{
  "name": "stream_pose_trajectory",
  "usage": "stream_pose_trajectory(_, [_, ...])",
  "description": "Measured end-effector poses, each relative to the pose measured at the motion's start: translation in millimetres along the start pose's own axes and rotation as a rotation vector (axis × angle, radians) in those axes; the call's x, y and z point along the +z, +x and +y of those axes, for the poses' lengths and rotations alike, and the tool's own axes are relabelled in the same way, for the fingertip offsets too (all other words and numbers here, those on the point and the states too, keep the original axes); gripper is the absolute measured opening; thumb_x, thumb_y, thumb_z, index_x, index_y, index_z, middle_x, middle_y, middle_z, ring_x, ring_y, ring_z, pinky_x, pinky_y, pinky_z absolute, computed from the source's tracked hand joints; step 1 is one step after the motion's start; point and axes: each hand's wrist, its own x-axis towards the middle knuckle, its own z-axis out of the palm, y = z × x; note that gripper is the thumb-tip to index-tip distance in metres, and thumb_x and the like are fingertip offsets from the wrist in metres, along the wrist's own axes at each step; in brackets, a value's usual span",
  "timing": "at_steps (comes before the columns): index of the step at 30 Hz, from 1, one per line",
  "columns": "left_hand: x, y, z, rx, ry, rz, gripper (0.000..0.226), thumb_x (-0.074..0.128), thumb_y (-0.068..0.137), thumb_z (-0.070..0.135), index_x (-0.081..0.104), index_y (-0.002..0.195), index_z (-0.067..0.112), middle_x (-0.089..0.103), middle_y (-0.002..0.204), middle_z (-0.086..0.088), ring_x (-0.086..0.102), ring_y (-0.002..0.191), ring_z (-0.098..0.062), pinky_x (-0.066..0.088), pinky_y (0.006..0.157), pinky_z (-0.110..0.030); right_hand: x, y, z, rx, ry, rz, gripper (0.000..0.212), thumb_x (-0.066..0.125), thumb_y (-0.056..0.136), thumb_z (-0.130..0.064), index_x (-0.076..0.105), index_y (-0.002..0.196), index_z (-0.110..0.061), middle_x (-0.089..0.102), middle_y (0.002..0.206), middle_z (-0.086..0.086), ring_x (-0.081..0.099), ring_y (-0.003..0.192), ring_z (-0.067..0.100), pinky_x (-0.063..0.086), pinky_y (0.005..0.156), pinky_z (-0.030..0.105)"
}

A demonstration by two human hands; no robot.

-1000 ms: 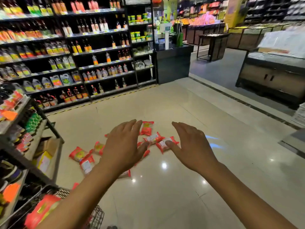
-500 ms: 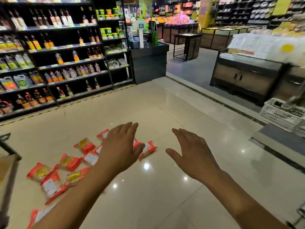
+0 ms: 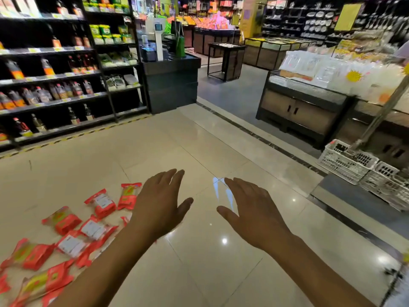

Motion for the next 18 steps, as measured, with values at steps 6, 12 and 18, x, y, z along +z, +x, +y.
stream_pose_trajectory(6, [25,91,20,-0.050,0.029,-0.017,0.079,0.052,0.096,0.060,0.027,0.159,0.021,0.033,0.164,-0.004,0.033,0.148,-0.027,0.027,0.121,-0.040,3,87,64,-0.022,0.051,-0.012,0.072,0.039,0.099,-0.063,0.019,0.160,-0.030,0.026,0.165,-0.004,0.022,0.152,0.017,0.020,0.123,0.038])
stream_pose_trajectory(12, [45,195,50,-0.156,0.065,0.008,0.079,0.045,0.098,0.062,0.019,0.161,0.023,0.027,0.166,-0.002,0.028,0.151,-0.023,0.023,0.123,-0.039,-9,203,137,-0.138,0.078,-0.007,0.075,0.032,0.098,-0.066,0.012,0.161,-0.029,0.020,0.167,-0.002,0.017,0.153,0.017,0.014,0.124,0.038])
stream_pose_trajectory(18, [52,278,74,-0.331,0.086,0.036,0.077,0.047,0.098,0.058,0.022,0.160,0.021,0.030,0.165,-0.003,0.030,0.150,-0.025,0.024,0.122,-0.040,-35,315,185,-0.302,0.044,-0.051,0.072,0.036,0.101,-0.060,0.012,0.161,-0.027,0.019,0.167,0.000,0.016,0.153,0.018,0.013,0.123,0.036])
